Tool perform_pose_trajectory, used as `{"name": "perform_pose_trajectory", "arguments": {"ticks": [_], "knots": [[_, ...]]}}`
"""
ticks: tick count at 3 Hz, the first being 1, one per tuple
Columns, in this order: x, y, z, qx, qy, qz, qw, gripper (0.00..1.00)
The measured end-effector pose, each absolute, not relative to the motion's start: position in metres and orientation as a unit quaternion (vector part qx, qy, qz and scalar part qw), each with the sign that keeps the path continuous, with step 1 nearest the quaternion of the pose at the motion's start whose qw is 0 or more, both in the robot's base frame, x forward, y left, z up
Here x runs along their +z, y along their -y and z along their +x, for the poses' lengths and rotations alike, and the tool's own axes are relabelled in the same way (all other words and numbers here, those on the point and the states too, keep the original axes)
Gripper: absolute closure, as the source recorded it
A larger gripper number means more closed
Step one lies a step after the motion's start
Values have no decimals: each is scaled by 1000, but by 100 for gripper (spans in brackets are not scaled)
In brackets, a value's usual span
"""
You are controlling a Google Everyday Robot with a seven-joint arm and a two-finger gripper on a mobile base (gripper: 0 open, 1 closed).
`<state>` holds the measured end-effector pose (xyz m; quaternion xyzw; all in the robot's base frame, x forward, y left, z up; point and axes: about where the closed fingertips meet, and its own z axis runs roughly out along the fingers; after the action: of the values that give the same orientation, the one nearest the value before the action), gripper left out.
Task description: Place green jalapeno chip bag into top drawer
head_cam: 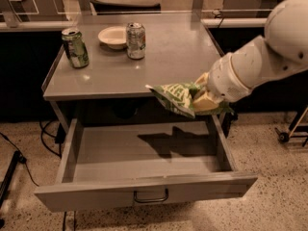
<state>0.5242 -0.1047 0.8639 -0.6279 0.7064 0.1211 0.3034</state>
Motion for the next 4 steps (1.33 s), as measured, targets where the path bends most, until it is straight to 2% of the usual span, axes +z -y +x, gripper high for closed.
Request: {"name": "perform_pose_trajectory", "arguments": {"ticks": [1,3,4], "knots": [[827,105,509,131,-705,-632,294,100],[726,85,524,175,-691,-628,312,100],[725,85,524,175,-691,-628,312,100]]}}
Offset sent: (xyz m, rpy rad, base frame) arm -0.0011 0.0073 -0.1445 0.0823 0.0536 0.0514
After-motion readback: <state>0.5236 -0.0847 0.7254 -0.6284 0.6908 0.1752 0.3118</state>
